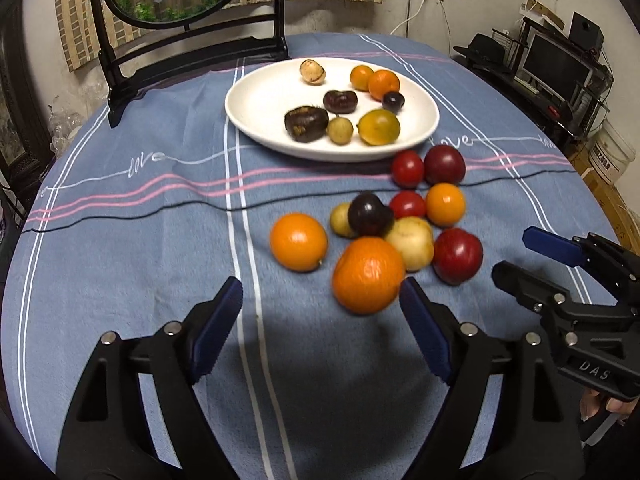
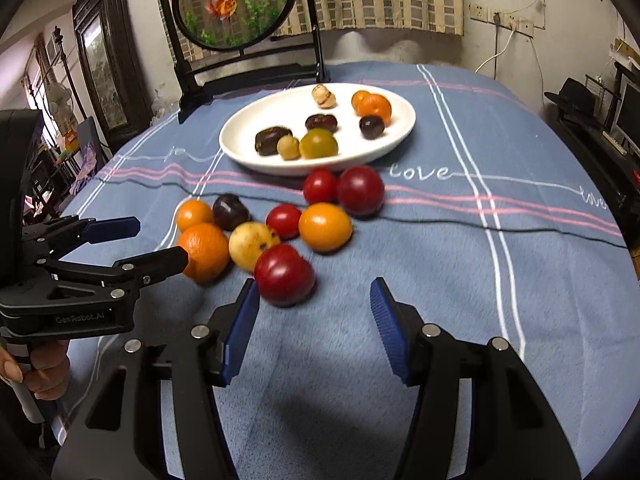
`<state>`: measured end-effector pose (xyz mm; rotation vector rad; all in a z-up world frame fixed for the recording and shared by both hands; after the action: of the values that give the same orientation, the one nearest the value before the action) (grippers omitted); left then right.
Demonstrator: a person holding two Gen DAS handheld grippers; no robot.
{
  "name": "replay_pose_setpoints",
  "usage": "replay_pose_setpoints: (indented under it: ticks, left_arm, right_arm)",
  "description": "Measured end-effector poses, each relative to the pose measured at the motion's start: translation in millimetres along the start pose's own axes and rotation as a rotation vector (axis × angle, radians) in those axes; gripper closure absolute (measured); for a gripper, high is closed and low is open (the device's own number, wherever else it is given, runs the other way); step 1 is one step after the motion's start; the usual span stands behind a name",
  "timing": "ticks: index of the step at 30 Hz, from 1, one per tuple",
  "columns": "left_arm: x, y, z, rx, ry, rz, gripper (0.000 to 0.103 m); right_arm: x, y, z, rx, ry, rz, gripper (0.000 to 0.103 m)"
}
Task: Organize fruits
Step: 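Grasp an orange with the left tool while the right tool grasps a red tomato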
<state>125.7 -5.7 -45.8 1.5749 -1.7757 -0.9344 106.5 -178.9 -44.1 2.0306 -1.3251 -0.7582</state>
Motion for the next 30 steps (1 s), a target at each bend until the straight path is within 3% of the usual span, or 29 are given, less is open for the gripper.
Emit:
replay_pose_setpoints:
  ticks: [9, 12, 16, 23, 30]
  left_arm:
    - [16, -19, 1, -0.034, -0.056, 0.011, 0.024]
    - [19, -29, 1, -0.065, -0.055, 0.028, 0.034]
    - [23, -40, -2, -0.076, -0.070, 0.044, 0.061]
    - [24, -29, 2, -0.044, -0.103, 0.037, 0.063]
    - [5, -16, 4, -0.029, -0.059, 0.050, 0.063]
  right_arm:
    - [2, -3, 3, -0.013, -0.003, 0.004, 0.045]
    - [3, -3, 4, -0.012, -0.006, -0.004, 0.045]
    - [3, -5, 6, -0.023, -0.010, -0.012, 0.045]
    - [2, -10, 3, -0.049, 0.023, 0.019, 0.045]
    - [-12, -32, -2, -0.114, 0.077, 0.015, 0.045]
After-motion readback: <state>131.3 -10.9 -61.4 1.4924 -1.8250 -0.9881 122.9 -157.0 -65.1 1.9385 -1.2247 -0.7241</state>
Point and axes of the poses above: each gripper's, at about its wrist camera, not at the fingertips, and y roughly against the way its jaws point, x to its right, z to its underside, the point moved 4 cm from there along -y, roughly the way its jaws point, and after that the axes turned 3 degrees about -z, right-handed, at the moved point
